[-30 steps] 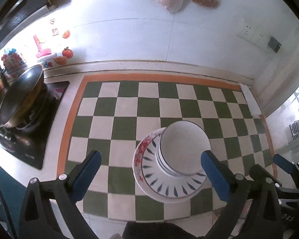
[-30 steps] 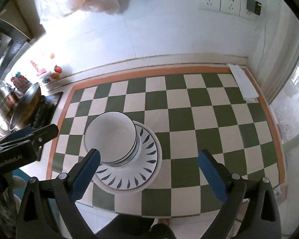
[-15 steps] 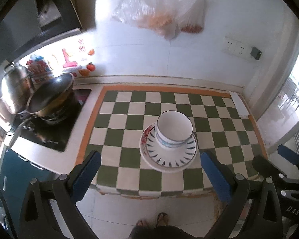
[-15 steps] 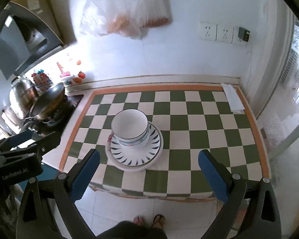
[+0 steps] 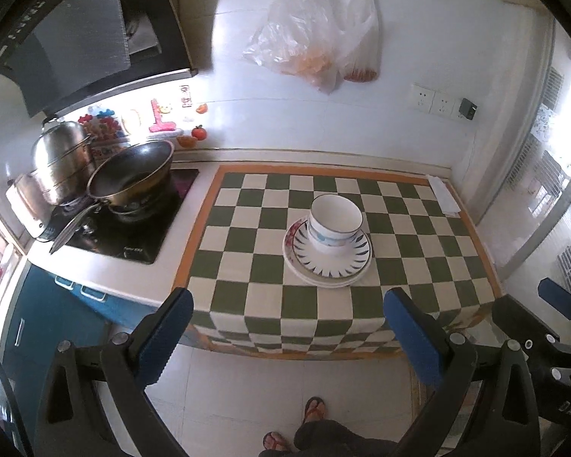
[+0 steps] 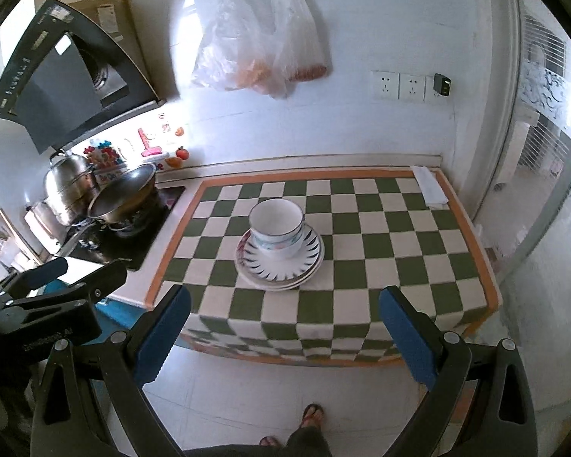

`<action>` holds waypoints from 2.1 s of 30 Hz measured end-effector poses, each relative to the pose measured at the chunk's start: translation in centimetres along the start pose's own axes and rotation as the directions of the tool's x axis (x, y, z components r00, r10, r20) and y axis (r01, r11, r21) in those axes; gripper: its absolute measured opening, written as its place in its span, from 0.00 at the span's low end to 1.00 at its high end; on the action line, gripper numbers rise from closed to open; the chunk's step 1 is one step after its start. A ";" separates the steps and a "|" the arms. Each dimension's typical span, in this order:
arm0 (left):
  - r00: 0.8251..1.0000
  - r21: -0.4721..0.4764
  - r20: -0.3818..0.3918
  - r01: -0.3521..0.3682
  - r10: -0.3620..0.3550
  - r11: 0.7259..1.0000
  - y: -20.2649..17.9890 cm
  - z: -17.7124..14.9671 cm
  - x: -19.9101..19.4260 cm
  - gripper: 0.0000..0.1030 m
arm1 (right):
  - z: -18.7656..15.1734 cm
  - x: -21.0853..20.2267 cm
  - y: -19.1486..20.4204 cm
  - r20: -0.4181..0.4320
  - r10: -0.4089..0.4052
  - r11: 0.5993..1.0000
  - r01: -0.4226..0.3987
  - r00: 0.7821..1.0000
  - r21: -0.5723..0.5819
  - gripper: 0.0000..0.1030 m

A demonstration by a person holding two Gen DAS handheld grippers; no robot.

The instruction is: Organize plates and bowls

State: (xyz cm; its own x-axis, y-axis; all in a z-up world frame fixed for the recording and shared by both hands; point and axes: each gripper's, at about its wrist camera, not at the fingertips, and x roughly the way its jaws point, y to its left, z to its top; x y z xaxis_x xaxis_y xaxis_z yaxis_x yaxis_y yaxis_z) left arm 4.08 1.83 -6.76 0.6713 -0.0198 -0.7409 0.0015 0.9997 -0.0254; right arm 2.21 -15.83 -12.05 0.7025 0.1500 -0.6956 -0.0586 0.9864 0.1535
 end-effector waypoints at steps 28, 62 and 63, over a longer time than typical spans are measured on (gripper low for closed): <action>0.997 0.018 0.080 -0.022 0.021 1.000 1.8 -4.2 -6.3 1.00 | -3.4 -7.3 2.5 0.101 -0.091 0.995 0.093 0.991 -0.018 0.99; 0.995 0.019 0.095 -0.023 0.021 1.000 1.8 -4.2 -7.0 1.00 | -4.1 -6.9 1.6 0.095 -0.108 0.994 0.110 0.990 -0.015 0.99; 0.995 0.020 0.094 -0.022 0.020 1.000 1.8 -4.2 -7.0 1.00 | -4.0 -6.9 1.6 0.096 -0.108 0.994 0.110 0.990 -0.014 0.99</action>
State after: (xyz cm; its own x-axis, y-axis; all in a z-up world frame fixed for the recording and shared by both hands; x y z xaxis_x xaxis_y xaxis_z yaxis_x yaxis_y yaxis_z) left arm -3.74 3.72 -4.41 0.7379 0.0023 -0.6750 0.0013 1.0000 0.0048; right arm -5.59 -14.99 -9.86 0.7694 0.0358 -0.6377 0.0086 0.9978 0.0663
